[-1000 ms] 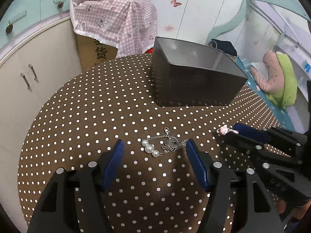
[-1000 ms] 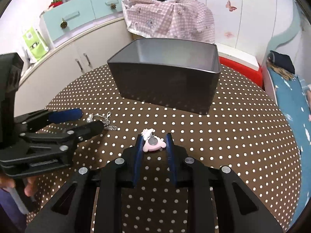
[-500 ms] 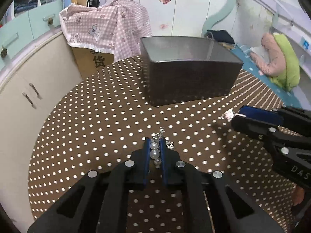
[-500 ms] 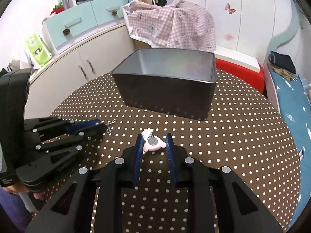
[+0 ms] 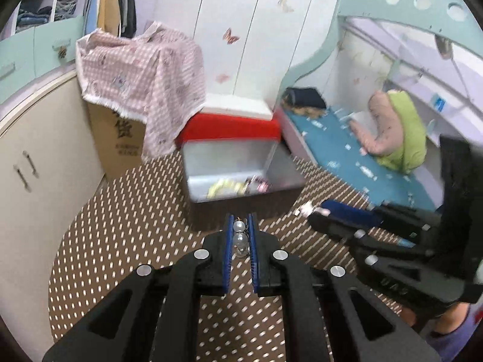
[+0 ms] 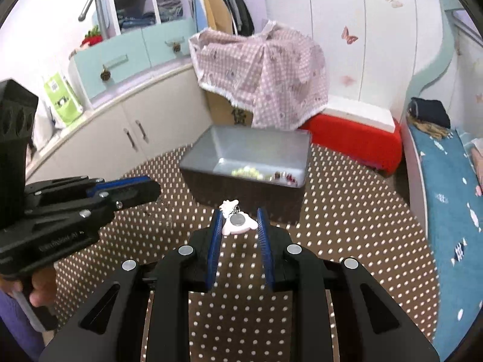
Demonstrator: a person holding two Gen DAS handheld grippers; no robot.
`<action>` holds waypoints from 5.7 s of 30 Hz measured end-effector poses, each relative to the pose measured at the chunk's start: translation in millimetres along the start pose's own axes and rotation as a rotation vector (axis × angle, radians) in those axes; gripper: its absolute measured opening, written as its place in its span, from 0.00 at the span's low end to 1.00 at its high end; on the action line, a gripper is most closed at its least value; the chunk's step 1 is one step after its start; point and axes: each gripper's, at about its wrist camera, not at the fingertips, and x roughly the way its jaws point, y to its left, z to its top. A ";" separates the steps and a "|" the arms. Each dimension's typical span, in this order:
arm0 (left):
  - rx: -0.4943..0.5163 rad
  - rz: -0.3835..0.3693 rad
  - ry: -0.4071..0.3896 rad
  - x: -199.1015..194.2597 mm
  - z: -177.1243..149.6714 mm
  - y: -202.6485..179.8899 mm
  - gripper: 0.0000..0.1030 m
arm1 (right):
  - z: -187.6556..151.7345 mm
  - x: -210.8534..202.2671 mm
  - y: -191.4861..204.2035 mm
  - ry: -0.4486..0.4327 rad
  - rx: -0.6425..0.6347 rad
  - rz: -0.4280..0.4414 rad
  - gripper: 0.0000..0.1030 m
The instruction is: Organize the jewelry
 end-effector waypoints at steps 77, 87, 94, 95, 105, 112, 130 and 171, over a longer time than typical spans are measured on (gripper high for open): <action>0.033 0.214 -0.191 -79.6 32.3 -31.7 0.91 | 38.1 -103.7 10.8 -0.214 0.035 -0.102 0.71; 0.061 0.254 -0.302 -141.7 1.5 -63.8 0.91 | 10.5 -172.9 40.2 -0.267 -0.002 -0.117 0.71; 0.080 0.283 -0.385 -180.5 -14.3 -85.7 0.91 | -7.6 -218.2 61.8 -0.319 -0.034 -0.142 0.71; 0.080 0.289 -0.396 -185.4 -16.4 -88.3 0.91 | -8.1 -223.2 64.9 -0.329 -0.041 -0.151 0.71; 0.109 0.324 -0.496 -223.9 -31.8 -113.5 0.91 | -19.0 -267.7 77.7 -0.409 -0.065 -0.186 0.76; 0.111 0.327 -0.541 -235.4 -33.2 -120.1 0.92 | -20.2 -281.1 80.8 -0.451 -0.077 -0.205 0.80; 0.119 0.327 -0.577 -238.4 -27.9 -128.8 0.92 | -19.2 -288.8 73.4 -0.490 -0.068 -0.214 0.82; 0.129 0.340 -0.572 -231.1 -24.8 -132.4 0.92 | -19.7 -284.2 66.4 -0.480 -0.061 -0.215 0.82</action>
